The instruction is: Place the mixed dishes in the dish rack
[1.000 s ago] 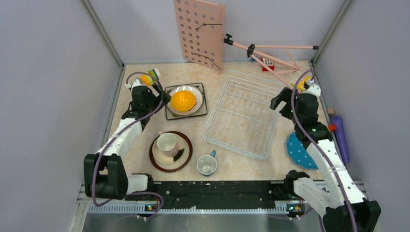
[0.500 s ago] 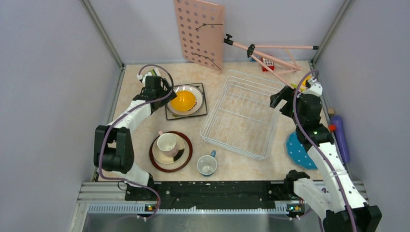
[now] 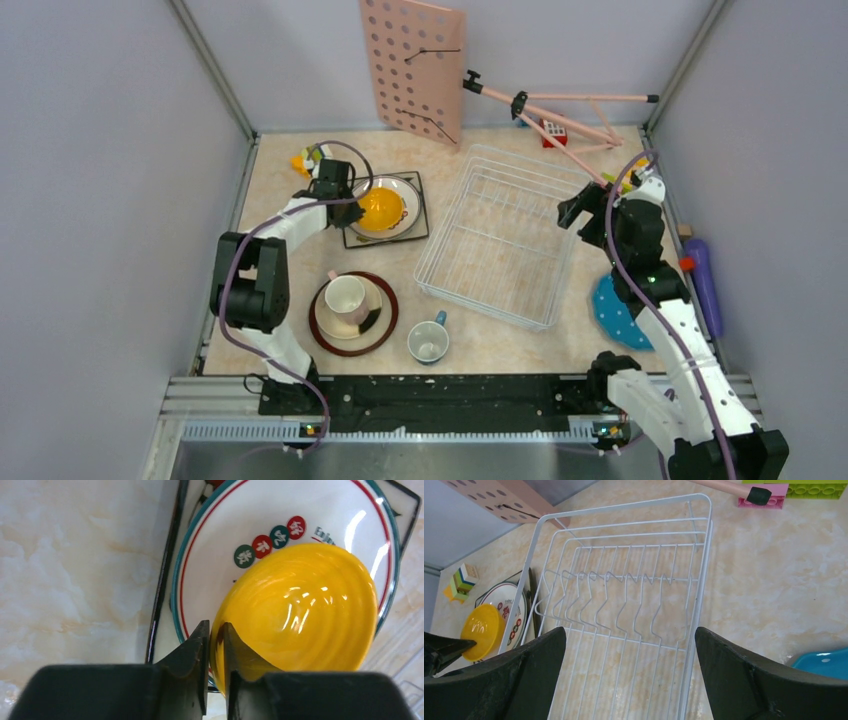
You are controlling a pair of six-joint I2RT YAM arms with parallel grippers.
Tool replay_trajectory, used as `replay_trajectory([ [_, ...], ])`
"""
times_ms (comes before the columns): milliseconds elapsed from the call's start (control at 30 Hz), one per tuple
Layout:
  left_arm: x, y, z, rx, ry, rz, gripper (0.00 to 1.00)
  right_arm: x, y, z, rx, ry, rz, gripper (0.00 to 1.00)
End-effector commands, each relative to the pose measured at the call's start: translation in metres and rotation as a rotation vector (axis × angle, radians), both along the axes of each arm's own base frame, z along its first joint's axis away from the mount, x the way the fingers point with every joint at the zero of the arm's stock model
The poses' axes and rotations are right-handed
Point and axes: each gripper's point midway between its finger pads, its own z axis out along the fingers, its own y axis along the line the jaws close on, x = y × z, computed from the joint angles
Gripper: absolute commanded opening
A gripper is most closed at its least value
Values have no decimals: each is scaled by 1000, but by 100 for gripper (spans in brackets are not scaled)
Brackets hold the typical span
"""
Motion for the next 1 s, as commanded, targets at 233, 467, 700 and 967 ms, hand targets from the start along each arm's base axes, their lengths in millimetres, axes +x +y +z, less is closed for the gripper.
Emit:
replay_trajectory([
  [233, 1, -8, 79, -56, -235, -56, 0, 2, 22, 15, 42, -59, 120, 99],
  [467, -23, -54, 149, -335, -384, -211, 0, -4, 102, 41, 227, -130, 560, 99],
  [700, -58, -111, 227, -790, -537, -412, 0, -20, 176, 77, 374, -262, 787, 99],
  [967, -83, -134, 254, -992, -517, -498, 0, -30, 224, 116, 476, -428, 877, 99],
])
